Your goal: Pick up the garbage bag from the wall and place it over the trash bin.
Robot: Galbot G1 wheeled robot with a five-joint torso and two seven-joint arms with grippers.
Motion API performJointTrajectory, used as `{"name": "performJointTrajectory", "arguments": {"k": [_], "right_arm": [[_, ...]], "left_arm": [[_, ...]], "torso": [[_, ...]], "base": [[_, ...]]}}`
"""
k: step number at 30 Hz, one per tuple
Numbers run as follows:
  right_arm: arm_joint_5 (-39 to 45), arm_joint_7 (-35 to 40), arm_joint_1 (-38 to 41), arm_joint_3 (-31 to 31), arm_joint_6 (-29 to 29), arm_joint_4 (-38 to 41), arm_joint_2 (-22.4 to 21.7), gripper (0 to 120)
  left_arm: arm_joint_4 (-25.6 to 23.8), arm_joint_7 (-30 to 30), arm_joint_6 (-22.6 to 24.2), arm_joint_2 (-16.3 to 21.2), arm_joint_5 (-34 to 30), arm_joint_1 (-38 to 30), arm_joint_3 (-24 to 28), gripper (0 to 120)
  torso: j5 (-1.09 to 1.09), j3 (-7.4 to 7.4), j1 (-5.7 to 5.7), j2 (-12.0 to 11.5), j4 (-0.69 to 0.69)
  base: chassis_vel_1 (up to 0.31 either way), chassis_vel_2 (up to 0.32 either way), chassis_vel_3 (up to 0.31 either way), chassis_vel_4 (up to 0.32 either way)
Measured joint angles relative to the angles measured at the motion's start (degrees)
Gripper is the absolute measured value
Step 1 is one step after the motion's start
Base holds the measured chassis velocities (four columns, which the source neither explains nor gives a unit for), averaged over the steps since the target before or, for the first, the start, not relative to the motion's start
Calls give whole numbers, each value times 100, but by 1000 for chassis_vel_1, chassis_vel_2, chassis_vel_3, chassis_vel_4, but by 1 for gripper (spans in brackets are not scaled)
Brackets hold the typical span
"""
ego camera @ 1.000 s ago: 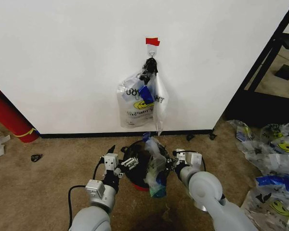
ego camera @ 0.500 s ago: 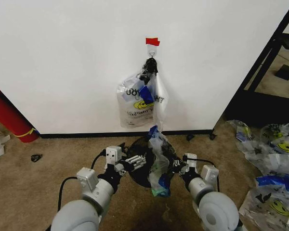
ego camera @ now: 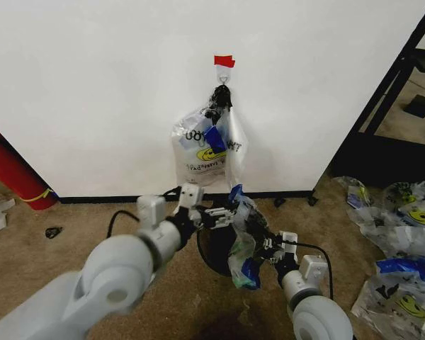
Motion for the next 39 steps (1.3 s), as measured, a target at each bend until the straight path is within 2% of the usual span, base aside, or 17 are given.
{"name": "performJointTrajectory", "arguments": {"k": [2, 4, 6, 12, 14, 16, 20, 26, 28, 30, 33, 39], "right_arm": [[-6, -3, -5, 7, 1, 5, 0, 1], [-52, -19, -38, 42, 9, 21, -5, 1], [-66, -22, -46, 44, 9, 26, -8, 1], [-119, -34, -71, 49, 9, 31, -18, 1], [-116, -31, -71, 45, 9, 29, -18, 1], [-102, -25, -73, 29, 9, 28, -19, 1], [-88, -20, -71, 28, 11, 22, -23, 1], [-60, -16, -50, 32, 26, -17, -50, 1], [-53, -14, -47, 30, 26, -18, -52, 1], [-29, 3, -24, 28, 26, -18, -56, 1], [-7, 14, -18, 28, 26, -19, -63, 1], [105, 15, -49, 69, 53, -11, -90, 1]], "left_arm": [[55, -38, 16, -29, -29, -79, 85, 93], [325, -237, 83, -215, -238, -375, 442, 92], [373, -275, 89, -249, -275, -417, 485, 91], [628, -429, 115, -504, -476, -546, 650, 68], [645, -435, 113, -512, -478, -546, 665, 67], [716, -448, 101, -530, -473, -530, 711, 55], [754, -449, 92, -530, -457, -511, 723, 44], [772, -449, 58, -519, -399, -467, 729, 18], [772, -449, 57, -515, -398, -467, 729, 16], [770, -443, 55, -492, -391, -462, 729, 5], [766, -440, 51, -483, -384, -457, 726, 0], [870, -403, -20, -437, -303, -448, 625, 0]], "torso": [[1, 0, 0, 0, -1], [1, 1, 0, 0, -1], [1, 0, 0, 0, -1], [1, 0, 0, 0, 0], [2, 0, 0, 0, 0], [1, 0, 0, 0, 1], [1, 0, 0, 0, 0], [1, 0, 0, 0, 0], [1, 0, 0, 0, 0], [1, 0, 0, 0, 0], [1, 0, 0, 0, 0], [1, 0, 0, 0, 0]], "base": [[0, 0, 0, 0], [0, 0, 0, 0], [0, 0, 0, 0], [0, 0, 0, 0], [0, 0, 0, 0], [0, 0, 0, 0], [0, 0, 0, 0], [0, 0, 0, 0], [0, 0, 0, 0], [0, 0, 0, 0], [0, 0, 0, 0], [0, 0, 0, 0]]}}
